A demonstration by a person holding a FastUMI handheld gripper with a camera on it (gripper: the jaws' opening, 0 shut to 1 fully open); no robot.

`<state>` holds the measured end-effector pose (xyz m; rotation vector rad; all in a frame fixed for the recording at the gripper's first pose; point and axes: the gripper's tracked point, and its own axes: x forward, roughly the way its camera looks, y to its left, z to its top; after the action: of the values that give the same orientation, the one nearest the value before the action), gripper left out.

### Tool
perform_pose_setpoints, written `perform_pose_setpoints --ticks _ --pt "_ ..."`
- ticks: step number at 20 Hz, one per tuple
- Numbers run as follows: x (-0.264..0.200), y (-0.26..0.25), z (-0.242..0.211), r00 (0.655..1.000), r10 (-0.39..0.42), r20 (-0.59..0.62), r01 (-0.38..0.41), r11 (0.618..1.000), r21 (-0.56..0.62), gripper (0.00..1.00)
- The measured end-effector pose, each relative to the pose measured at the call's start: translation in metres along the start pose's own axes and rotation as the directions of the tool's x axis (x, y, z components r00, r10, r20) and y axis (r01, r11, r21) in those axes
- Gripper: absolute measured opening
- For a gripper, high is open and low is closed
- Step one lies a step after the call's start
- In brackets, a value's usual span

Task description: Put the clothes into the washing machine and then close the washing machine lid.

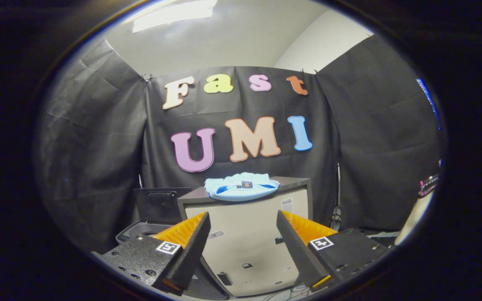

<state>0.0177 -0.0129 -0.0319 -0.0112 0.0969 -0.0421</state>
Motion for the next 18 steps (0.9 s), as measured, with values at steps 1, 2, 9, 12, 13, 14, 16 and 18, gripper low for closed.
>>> perform_pose_setpoints --ticks 1,2,9,12,13,14,16,18 --pt "0.006 -0.002 -0.002 1.000 -0.016 -0.014 0.016 1.000 -0.001 0.96" --pt "0.015 -0.004 -0.006 0.999 -0.022 -0.036 0.022 1.000 0.002 0.96" --pt "0.095 0.013 0.014 0.980 0.049 -0.191 -0.033 0.996 0.085 0.96" --pt "0.138 0.027 0.040 0.974 0.054 -0.220 -0.037 0.996 0.080 0.96" --pt "0.154 0.034 0.051 0.977 0.051 -0.209 -0.036 0.997 0.071 0.96" --pt "0.171 0.036 0.058 0.979 0.036 -0.202 -0.028 0.999 0.040 0.96" --pt "0.203 0.038 0.049 0.967 0.008 -0.256 -0.013 1.000 -0.016 0.96" --pt "0.236 0.038 0.035 0.949 -0.004 -0.316 -0.011 0.999 -0.045 0.96"
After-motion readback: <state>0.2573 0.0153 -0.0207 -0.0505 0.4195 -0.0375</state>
